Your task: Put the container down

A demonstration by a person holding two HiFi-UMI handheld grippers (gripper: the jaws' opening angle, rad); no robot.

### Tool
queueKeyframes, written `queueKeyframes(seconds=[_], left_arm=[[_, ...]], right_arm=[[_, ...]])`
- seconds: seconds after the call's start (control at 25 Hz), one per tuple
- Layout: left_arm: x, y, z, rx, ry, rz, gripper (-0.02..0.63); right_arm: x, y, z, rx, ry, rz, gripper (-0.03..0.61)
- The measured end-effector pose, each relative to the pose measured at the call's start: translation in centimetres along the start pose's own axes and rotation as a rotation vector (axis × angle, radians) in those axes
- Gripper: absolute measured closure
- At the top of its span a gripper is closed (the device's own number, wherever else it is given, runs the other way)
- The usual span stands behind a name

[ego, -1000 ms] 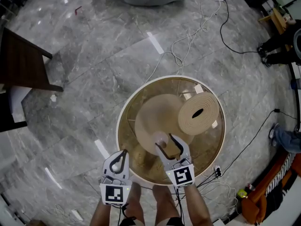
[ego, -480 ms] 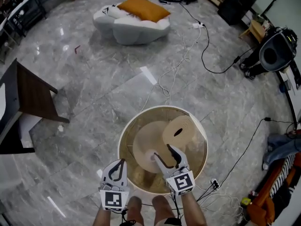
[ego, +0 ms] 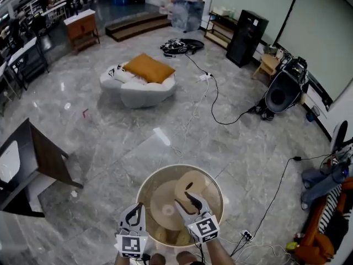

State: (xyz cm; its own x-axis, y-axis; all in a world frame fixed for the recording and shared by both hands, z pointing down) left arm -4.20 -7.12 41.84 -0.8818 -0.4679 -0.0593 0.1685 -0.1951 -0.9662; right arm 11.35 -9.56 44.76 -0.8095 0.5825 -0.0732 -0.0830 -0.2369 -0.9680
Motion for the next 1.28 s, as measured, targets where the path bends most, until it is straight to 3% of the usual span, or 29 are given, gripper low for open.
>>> queueKeyframes(seconds=[0.2,0.32,0.56,0.72,0.92,1.28], left_arm=[[-0.9,5.3,-2.0,-0.033,-0.031,0.082,0.594],[-1.3,7.8,-3.4,-0.066,-0.044,0.090,0.594],[-3.2,10.7,-6.3,-0.119,-0.101,0.127,0.594],[-4.9,11.4,-7.5,-0.131,-0.122,0.129,0.594],[-6.2,10.6,-8.7,-0.121,-0.146,0.114,0.594],[-6.2,9.3,-10.5,-0.089,-0.148,0.101,0.594]], right_arm=[[0.6,5.4,-3.7,-0.052,-0.047,-0.020,0.422],[0.8,8.0,-5.8,-0.086,-0.101,-0.029,0.456],[1.7,11.5,-10.5,-0.164,-0.203,-0.040,0.514],[1.2,12.4,-14.1,-0.195,-0.279,-0.050,0.577],[2.2,12.1,-17.0,-0.197,-0.315,-0.091,0.577],[3.1,10.5,-20.2,-0.182,-0.361,-0.077,0.577]])
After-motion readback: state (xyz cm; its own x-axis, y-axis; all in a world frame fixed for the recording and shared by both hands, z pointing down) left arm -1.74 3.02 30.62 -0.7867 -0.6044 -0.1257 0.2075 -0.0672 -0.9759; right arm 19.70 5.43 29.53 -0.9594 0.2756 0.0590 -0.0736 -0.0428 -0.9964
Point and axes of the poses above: the fingertips, and each gripper's own axes: z forward along the fingers, x to its left, y out of its top, the point moved 2 cm from there along -z, backward along the fingers, and after that the axes turned 5 degrees about -x, right-handed, at the moved point
